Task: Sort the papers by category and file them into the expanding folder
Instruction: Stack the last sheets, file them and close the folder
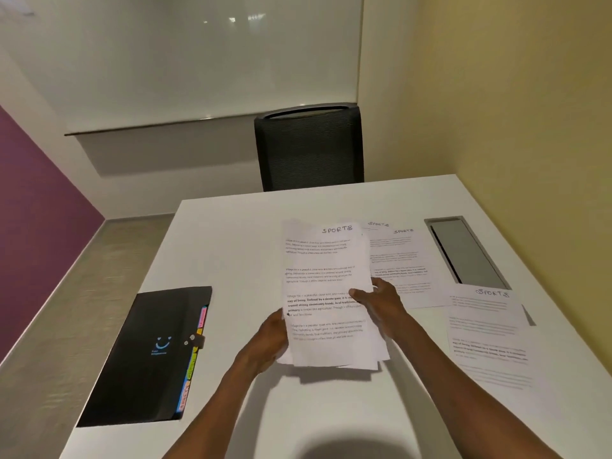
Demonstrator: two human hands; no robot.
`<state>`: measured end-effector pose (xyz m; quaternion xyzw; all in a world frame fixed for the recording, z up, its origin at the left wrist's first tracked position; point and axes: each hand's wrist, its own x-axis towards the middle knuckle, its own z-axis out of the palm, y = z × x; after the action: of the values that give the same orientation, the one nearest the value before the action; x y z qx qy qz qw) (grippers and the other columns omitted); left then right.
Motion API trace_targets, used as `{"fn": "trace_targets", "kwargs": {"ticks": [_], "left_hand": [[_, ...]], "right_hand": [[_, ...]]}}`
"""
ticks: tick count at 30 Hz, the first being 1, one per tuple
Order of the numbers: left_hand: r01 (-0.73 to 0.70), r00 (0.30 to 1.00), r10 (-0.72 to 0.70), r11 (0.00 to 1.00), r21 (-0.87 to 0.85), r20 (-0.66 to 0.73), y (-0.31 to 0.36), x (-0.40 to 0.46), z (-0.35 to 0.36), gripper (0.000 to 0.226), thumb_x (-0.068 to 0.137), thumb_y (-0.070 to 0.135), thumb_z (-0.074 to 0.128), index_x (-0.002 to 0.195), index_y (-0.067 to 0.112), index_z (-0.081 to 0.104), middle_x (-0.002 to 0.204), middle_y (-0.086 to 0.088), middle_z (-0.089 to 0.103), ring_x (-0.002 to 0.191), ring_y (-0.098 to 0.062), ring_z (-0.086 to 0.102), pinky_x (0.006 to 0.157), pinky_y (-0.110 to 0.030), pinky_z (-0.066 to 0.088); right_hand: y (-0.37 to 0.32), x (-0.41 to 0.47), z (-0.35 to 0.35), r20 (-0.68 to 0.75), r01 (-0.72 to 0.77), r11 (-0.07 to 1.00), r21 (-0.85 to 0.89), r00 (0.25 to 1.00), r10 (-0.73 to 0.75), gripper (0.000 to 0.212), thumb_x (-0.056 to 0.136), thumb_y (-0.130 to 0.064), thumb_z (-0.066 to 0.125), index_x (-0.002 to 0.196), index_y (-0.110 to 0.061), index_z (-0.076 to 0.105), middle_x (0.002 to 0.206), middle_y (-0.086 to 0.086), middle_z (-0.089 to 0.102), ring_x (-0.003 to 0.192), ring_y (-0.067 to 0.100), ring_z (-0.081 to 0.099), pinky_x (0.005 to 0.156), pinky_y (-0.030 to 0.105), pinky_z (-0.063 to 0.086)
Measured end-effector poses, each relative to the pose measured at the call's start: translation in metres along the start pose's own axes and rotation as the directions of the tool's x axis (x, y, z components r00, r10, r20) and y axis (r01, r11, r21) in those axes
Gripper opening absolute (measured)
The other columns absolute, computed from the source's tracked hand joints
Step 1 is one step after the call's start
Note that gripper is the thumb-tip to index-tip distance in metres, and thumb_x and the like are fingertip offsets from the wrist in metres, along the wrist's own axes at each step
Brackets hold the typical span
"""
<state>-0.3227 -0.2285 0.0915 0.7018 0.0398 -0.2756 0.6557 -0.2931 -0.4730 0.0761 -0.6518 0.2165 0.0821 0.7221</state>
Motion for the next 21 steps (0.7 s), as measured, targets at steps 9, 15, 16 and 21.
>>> {"fn": "trace_targets", "kwargs": {"ticks": [9,15,16,21], "left_hand": [[-0.160,0.904,0.230,0.964,0.211,-0.361,0.030,0.042,-0.016,0.020,0.095,0.025,0.063,0.108,0.010,0.065,0.094,0.010,0.072,0.086,-0.008,0.069,0.073,-0.026,0.051],[-0.223,0.831,0.333,0.933,0.282,-0.446,0.029,0.050,-0.011,0.016,0.099,0.018,0.054,0.113,0.013,0.059,0.104,0.006,0.068,0.087,-0.004,0.062,0.061,-0.007,0.043],[-0.230,0.840,0.328,0.937,0.265,-0.431,0.021,0.050,-0.013,0.020,0.099,0.018,0.056,0.118,0.015,0.059,0.107,0.007,0.068,0.091,-0.001,0.062,0.063,-0.004,0.044],[-0.173,0.881,0.270,0.948,0.267,-0.388,-0.009,0.054,-0.022,0.031,0.096,0.023,0.060,0.127,0.019,0.057,0.114,0.008,0.065,0.101,-0.011,0.063,0.069,-0.006,0.043]], "right_hand": [[-0.021,-0.012,0.014,-0.087,0.291,0.942,-0.169,0.947,-0.309,0.024,0.086,-0.013,0.072,0.108,-0.017,0.065,0.095,-0.009,0.069,0.087,0.008,0.064,0.064,0.010,0.047],[-0.022,-0.006,0.025,-0.100,0.286,0.951,-0.116,0.949,-0.298,0.032,0.085,-0.016,0.072,0.115,-0.023,0.065,0.105,-0.008,0.072,0.096,0.010,0.067,0.080,0.028,0.054],[-0.017,-0.006,0.027,-0.095,0.270,0.956,-0.113,0.955,-0.281,0.032,0.085,-0.015,0.073,0.115,-0.024,0.065,0.105,-0.009,0.072,0.096,0.009,0.067,0.079,0.027,0.054],[0.012,-0.009,0.040,-0.093,0.189,0.973,-0.132,0.975,-0.202,0.035,0.081,-0.015,0.078,0.113,-0.022,0.065,0.104,-0.007,0.072,0.096,0.011,0.068,0.071,0.018,0.051]]}}
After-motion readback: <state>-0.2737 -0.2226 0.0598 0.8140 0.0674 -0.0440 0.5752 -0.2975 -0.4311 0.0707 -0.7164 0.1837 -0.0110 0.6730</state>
